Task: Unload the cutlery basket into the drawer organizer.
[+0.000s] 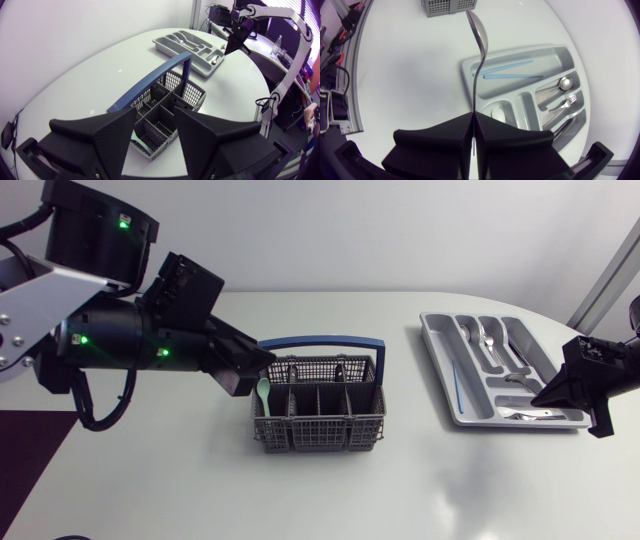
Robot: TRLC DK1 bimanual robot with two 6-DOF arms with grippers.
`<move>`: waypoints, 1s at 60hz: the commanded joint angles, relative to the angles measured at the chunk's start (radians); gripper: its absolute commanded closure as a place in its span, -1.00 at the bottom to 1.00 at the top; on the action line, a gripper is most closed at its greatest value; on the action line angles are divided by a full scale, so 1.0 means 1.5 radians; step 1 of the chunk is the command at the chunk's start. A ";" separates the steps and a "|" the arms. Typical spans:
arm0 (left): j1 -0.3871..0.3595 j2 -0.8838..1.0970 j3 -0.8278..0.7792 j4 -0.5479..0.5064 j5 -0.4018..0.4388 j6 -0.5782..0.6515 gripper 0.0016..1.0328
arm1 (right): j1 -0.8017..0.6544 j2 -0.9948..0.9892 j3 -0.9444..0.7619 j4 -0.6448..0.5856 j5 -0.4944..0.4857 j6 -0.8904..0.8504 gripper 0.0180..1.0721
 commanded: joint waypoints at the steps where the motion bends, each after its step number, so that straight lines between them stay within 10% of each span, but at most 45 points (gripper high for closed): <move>1: -0.010 -0.009 -0.017 -0.010 -0.011 0.014 -0.05 | -0.024 0.047 0.030 -0.007 0.021 -0.085 0.89; 38: -0.026 -0.041 -0.049 -0.048 -0.059 0.046 -0.05 | -0.056 0.238 0.075 0.227 0.178 -0.184 0.87; 60: -0.002 -0.074 -0.075 -0.050 -0.059 0.062 -0.05 | -0.049 0.181 0.047 0.296 0.146 -0.140 0.03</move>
